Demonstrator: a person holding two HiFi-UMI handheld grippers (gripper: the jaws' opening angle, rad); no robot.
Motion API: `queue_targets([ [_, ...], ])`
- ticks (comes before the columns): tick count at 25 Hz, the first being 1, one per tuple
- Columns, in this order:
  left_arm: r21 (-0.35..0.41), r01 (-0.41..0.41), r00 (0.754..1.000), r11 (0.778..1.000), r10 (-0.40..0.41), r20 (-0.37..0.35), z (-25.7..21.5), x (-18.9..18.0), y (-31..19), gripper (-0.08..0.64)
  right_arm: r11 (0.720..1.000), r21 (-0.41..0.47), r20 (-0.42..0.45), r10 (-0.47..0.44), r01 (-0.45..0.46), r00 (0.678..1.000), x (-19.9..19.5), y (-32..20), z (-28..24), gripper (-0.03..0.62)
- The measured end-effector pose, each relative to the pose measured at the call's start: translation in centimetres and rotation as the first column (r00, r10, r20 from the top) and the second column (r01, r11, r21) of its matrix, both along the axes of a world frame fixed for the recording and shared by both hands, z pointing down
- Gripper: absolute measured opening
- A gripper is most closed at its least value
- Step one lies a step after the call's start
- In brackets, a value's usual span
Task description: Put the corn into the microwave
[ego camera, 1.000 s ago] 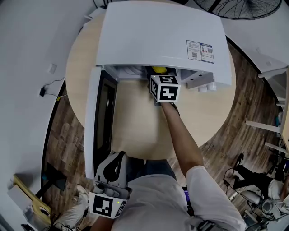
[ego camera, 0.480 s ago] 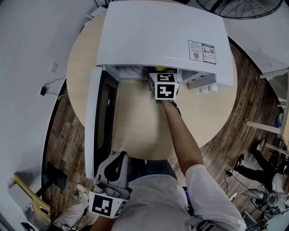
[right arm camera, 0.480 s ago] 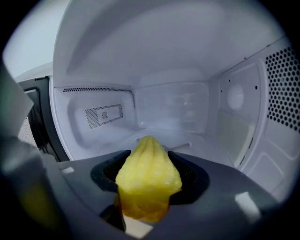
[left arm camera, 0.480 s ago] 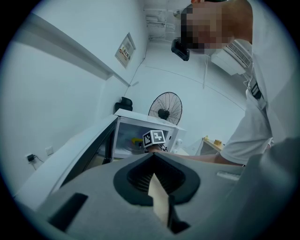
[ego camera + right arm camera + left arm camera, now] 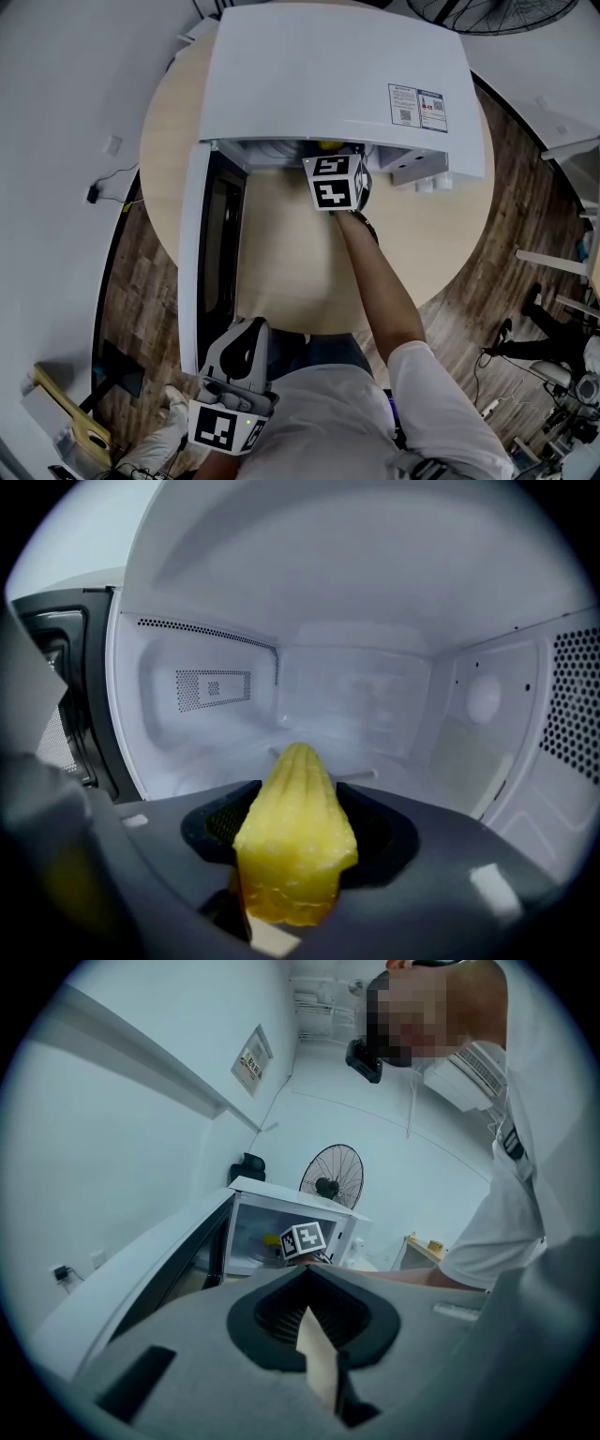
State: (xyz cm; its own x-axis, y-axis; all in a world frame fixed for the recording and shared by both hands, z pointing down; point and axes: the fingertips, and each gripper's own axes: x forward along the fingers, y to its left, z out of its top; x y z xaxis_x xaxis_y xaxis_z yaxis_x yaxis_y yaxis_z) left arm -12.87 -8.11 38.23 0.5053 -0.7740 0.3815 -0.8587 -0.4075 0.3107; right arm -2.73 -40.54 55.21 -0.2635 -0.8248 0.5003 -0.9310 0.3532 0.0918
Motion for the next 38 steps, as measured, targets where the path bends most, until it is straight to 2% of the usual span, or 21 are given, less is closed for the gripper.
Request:
queue_targets([
  [5,-0.006,0.023,0.999,1.000,-0.023,-0.041,-0.5,-0.1,-0.1,-0.003,1.000,0.005,-0.033,0.008,-0.008,0.999,0.0,0.1,0.1,0.264],
  [11,0.004,0.032,0.999,0.999,-0.032,-0.034,-0.7,-0.2,-0.2,-0.003,1.000,0.002,-0.084,-0.008,0.009,0.996,-0.3,0.2,0.5,0.264],
  [20,0.010,0.030,0.999,1.000,-0.029,-0.033,-0.9,0.4,0.4,-0.003,1.000,0.002,-0.112,-0.015,0.016,0.994,-0.3,0.2,0.7,0.264],
  [31,0.020,0.049,0.998,0.999,-0.048,-0.029,-1.3,0.7,1.4,-0.003,1.000,-0.002,-0.113,-0.028,0.028,0.993,-0.3,0.3,0.7,0.264],
  [35,0.024,0.058,0.998,0.998,-0.057,-0.030,-1.5,0.9,1.8,-0.003,0.999,-0.018,-0.087,-0.033,0.032,0.996,-0.2,0.6,0.9,0.266],
  [38,0.025,0.063,0.998,0.998,-0.062,-0.030,-1.5,1.1,2.3,-0.003,0.999,-0.029,-0.068,-0.040,0.038,0.997,-0.1,1.0,0.7,0.302],
])
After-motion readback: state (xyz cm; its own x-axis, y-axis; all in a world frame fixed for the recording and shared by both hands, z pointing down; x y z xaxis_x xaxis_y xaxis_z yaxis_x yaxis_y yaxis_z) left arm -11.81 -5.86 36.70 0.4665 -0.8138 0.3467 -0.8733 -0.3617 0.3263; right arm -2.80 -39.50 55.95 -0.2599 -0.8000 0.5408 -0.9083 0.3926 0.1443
